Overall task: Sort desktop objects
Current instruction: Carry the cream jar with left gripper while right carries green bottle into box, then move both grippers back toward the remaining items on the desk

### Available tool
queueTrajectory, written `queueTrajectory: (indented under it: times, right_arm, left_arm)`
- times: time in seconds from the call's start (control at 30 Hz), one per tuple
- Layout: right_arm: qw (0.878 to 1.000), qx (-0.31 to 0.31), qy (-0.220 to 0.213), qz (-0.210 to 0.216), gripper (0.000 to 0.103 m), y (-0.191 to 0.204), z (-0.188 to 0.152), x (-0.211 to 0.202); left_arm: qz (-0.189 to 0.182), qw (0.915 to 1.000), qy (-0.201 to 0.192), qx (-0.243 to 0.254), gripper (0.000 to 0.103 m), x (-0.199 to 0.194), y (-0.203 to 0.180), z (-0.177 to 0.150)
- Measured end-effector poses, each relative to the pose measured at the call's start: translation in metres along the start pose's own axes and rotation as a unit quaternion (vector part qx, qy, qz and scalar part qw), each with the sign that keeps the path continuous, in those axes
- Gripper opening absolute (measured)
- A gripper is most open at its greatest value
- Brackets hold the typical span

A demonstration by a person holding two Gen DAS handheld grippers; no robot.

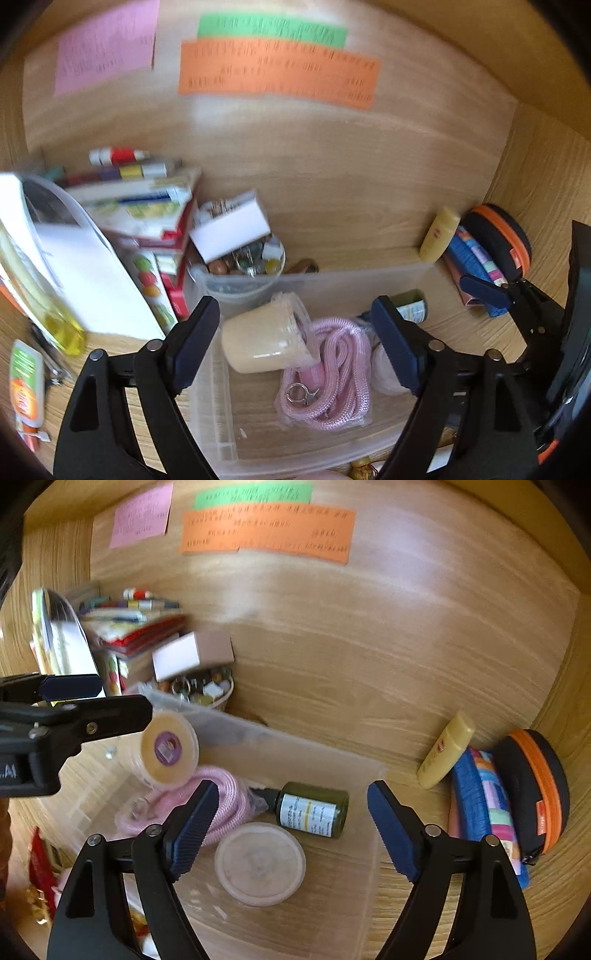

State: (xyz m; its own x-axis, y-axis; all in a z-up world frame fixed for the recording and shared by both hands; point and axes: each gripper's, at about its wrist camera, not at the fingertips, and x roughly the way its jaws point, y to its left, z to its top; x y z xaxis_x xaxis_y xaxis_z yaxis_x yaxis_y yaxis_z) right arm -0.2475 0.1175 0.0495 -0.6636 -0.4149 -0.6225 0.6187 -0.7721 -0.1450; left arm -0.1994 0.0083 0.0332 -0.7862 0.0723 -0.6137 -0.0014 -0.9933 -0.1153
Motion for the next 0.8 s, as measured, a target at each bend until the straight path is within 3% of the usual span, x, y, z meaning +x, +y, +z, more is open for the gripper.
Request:
queueTrajectory:
  times: [0.4, 0.8]
  right_arm:
    - [0.997, 0.059, -0.038, 0.017, 0.09, -0.024, -0.012, -0.071]
    - [0.995, 0.085, -0.052, 0.003, 0.097, -0.033, -0.057, -0.122]
  left_arm:
    - [0.005, 0.9978, -0.049, 0.044, 0.097, -0.066, -0.013, -0.013]
    - [0.023, 0.999, -0.032, 0.02, 0.099, -0.102, 0.025, -0.063]
